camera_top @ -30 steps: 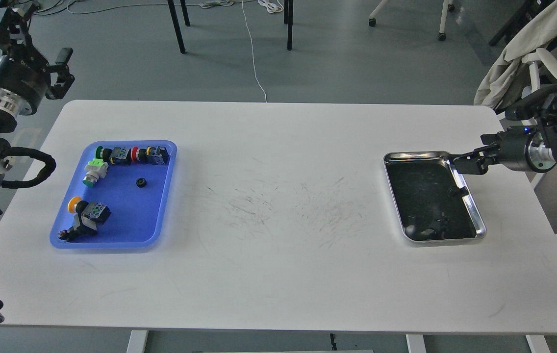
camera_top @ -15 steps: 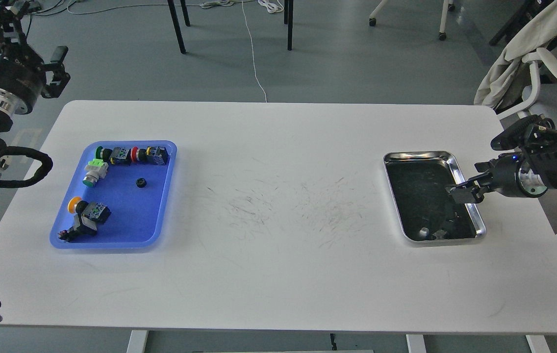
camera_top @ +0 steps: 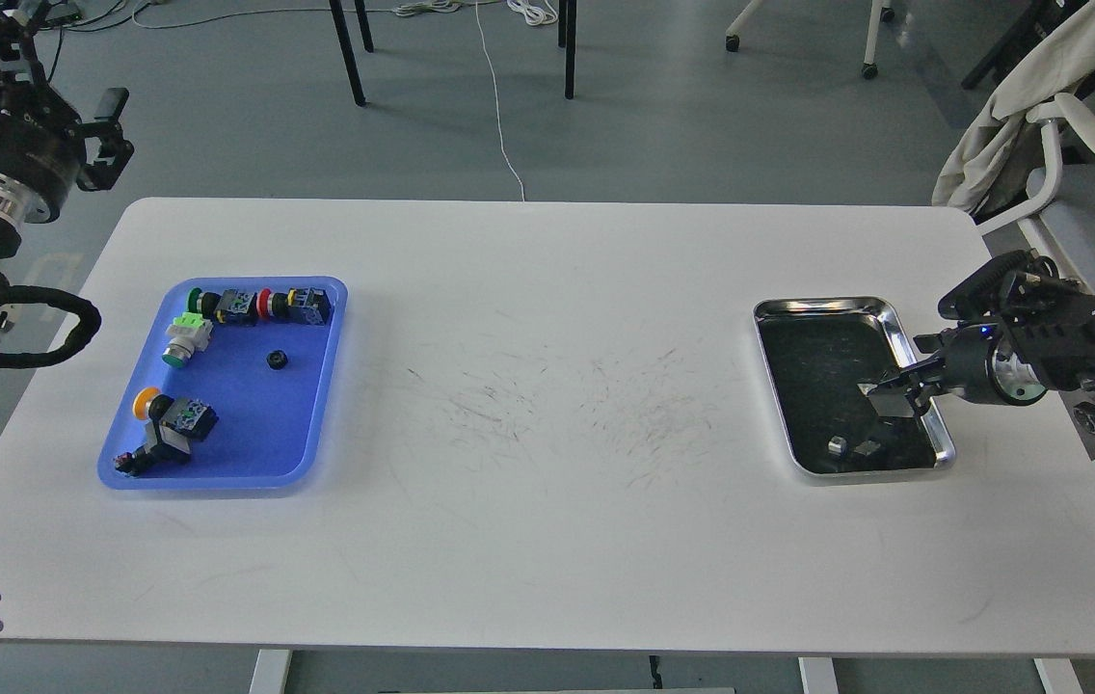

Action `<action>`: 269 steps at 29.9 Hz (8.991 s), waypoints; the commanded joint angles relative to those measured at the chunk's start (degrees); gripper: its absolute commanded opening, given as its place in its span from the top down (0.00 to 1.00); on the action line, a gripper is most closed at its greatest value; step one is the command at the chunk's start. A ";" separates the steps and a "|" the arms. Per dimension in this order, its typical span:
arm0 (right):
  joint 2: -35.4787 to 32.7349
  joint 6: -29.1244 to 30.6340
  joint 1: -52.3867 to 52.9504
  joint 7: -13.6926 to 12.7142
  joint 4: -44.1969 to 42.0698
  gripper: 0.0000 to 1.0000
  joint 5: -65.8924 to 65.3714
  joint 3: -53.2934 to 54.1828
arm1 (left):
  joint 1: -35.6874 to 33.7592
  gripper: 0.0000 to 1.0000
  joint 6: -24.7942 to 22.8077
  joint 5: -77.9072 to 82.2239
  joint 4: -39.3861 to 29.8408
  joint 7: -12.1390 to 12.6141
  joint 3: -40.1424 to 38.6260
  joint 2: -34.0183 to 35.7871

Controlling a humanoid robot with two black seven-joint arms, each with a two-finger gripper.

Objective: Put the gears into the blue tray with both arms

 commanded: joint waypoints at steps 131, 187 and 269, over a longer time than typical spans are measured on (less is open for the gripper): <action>8.56 -1.45 -5.19 0.80 -9.69 0.24 1.15 1.66 | 0.71 0.01 0.00 -2.01 -0.26 0.00 0.00 4.39; 8.56 -0.83 -1.59 1.94 -8.72 0.99 1.06 -0.19 | 0.71 0.01 0.00 -2.01 -0.26 0.00 0.09 4.92; 32.81 -28.13 -2.90 4.36 -8.45 0.99 -8.70 2.63 | 0.71 0.01 0.00 -2.63 -8.70 0.00 0.00 21.26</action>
